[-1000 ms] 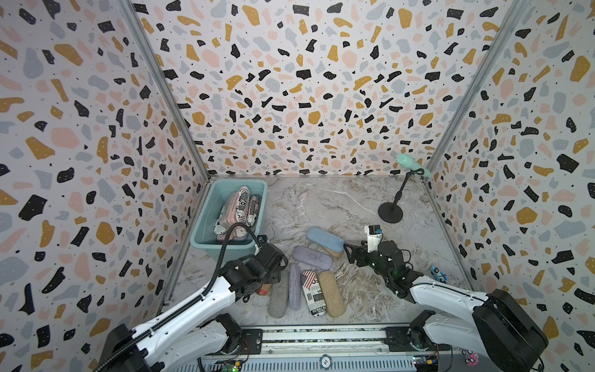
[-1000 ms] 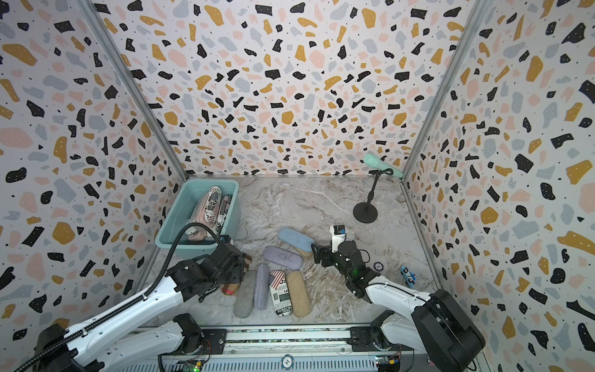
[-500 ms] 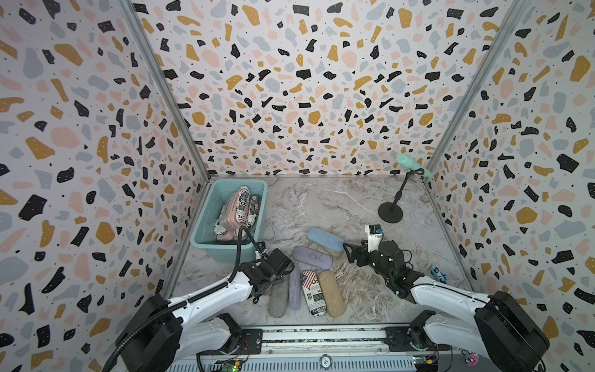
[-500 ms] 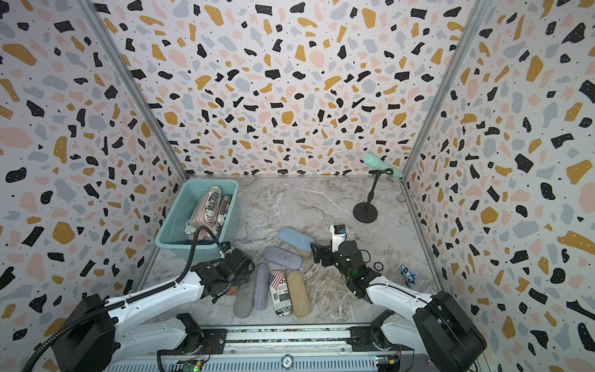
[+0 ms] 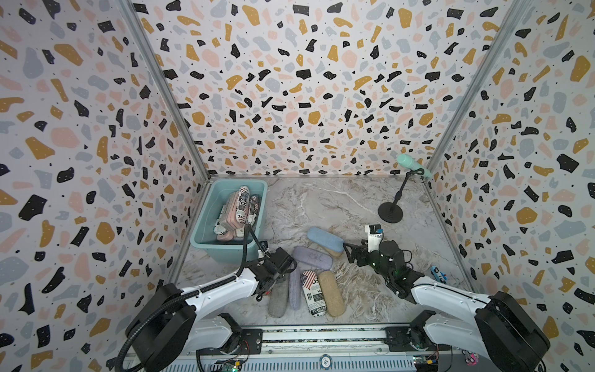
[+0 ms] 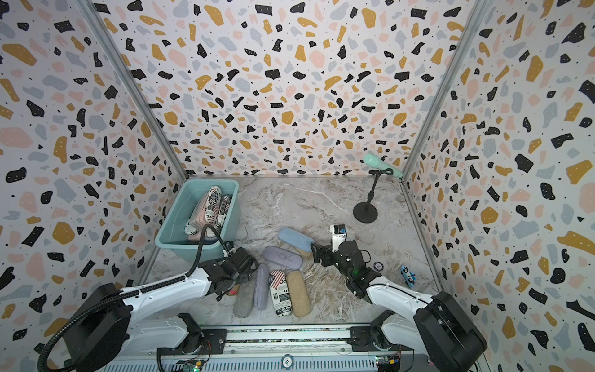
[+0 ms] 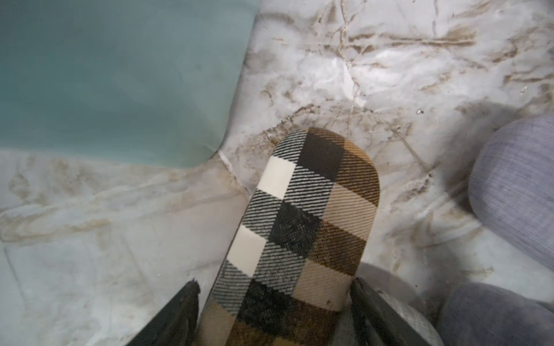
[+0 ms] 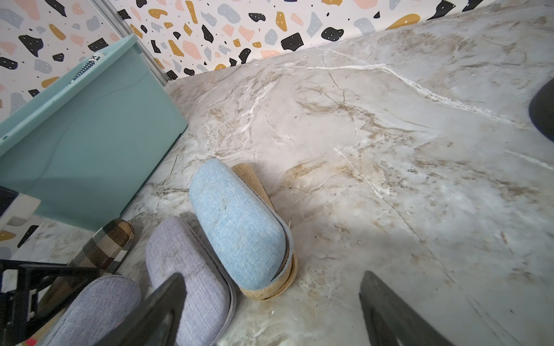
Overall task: Put the glasses cases into the storage boxes
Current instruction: Pick up the glasses case at the center of the board.
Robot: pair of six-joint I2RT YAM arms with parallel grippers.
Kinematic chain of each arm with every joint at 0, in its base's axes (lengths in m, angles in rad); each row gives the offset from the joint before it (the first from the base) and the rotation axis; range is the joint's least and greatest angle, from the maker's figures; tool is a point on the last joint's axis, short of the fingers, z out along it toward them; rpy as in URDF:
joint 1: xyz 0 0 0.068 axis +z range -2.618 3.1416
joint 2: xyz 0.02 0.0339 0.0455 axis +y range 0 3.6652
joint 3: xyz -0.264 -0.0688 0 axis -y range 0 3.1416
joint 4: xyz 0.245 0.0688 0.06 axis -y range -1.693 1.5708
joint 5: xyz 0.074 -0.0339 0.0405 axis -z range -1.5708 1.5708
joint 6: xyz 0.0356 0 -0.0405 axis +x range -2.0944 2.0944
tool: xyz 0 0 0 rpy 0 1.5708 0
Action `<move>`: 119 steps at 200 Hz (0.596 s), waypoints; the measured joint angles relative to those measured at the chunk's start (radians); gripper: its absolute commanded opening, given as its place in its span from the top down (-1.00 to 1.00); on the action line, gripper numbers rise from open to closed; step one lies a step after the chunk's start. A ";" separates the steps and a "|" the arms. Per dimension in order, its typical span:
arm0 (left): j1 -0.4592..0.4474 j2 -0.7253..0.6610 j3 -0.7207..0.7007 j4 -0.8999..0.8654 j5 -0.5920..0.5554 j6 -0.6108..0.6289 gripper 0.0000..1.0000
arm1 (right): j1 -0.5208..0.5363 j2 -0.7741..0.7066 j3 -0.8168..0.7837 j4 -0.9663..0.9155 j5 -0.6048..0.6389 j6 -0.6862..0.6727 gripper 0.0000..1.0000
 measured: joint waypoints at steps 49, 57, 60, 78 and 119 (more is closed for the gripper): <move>-0.045 0.106 0.043 0.045 0.019 0.017 -0.45 | 0.000 0.000 0.000 0.000 0.000 0.003 -0.84; -0.051 0.124 0.058 0.050 0.023 0.020 -0.45 | 0.000 0.000 0.000 0.000 0.000 0.003 -0.84; -0.052 0.131 0.064 0.051 0.023 0.020 -0.45 | 0.000 0.000 0.000 0.000 0.000 0.003 -0.84; -0.056 0.167 0.099 0.057 0.023 0.024 -0.48 | 0.000 0.000 0.000 0.000 0.000 0.004 -0.84; -0.057 0.217 0.142 0.080 0.019 0.046 -0.68 | 0.000 0.000 0.000 0.000 0.000 0.004 -0.84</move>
